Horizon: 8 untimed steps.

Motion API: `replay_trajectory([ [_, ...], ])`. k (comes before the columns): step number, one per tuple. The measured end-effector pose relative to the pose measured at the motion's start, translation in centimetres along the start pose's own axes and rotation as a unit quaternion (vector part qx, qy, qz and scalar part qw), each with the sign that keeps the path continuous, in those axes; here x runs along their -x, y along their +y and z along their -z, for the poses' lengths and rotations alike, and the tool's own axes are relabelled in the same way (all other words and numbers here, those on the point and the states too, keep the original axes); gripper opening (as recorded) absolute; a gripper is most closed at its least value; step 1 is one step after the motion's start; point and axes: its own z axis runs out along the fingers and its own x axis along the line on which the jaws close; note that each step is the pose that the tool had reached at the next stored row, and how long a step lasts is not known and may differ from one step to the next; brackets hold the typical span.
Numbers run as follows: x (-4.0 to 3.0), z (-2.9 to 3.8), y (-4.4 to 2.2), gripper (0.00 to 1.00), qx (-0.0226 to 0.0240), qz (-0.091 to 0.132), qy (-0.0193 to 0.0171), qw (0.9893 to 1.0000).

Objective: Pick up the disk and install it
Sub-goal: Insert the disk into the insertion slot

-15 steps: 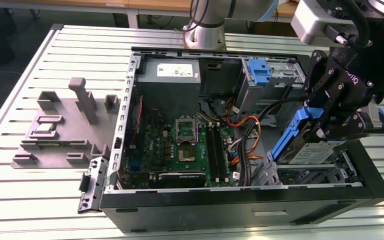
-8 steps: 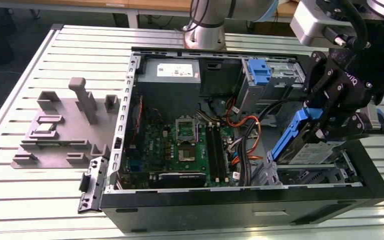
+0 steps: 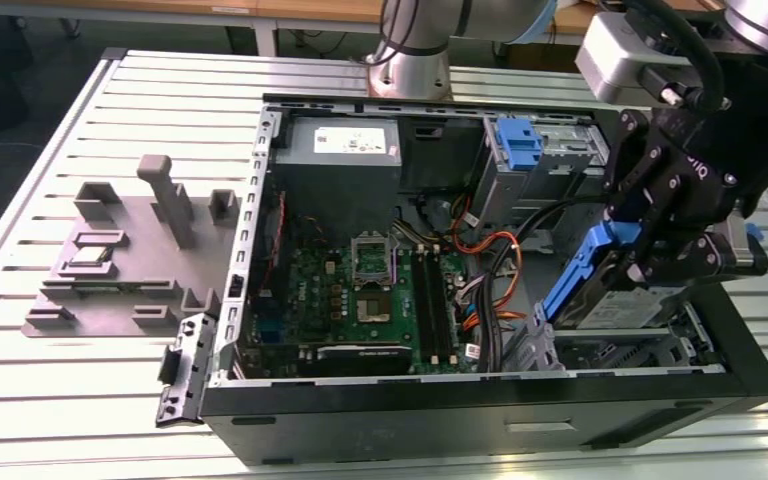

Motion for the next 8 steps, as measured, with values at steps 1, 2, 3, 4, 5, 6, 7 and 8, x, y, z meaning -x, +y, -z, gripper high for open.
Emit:
replay_trajectory([
  [1, -0.01, -0.07, 0.0, 0.36, 0.0, 0.0, 0.0, 1.0],
  [2, -0.03, -0.13, 0.0, 0.36, 0.0, 0.0, 0.0, 1.0],
  [3, -0.07, -0.18, 0.0, 0.36, 0.0, 0.0, 0.0001, 1.0],
  [4, -0.12, -0.22, 0.0, 0.36, 0.0, 0.0, 0.0001, 1.0],
  [5, -0.18, -0.26, -0.01, 0.36, 0.0, 0.0, 0.0, 1.0],
  [6, -0.25, -0.28, -0.01, 0.36, 0.0, 0.0, 0.0, 1.0],
  [7, -0.33, -0.28, -0.01, 0.36, 0.0, 0.0, 0.0001, 1.0],
  [8, -0.38, -0.29, -0.01, 0.36, 0.0, 0.0, 0.0001, 1.0],
])
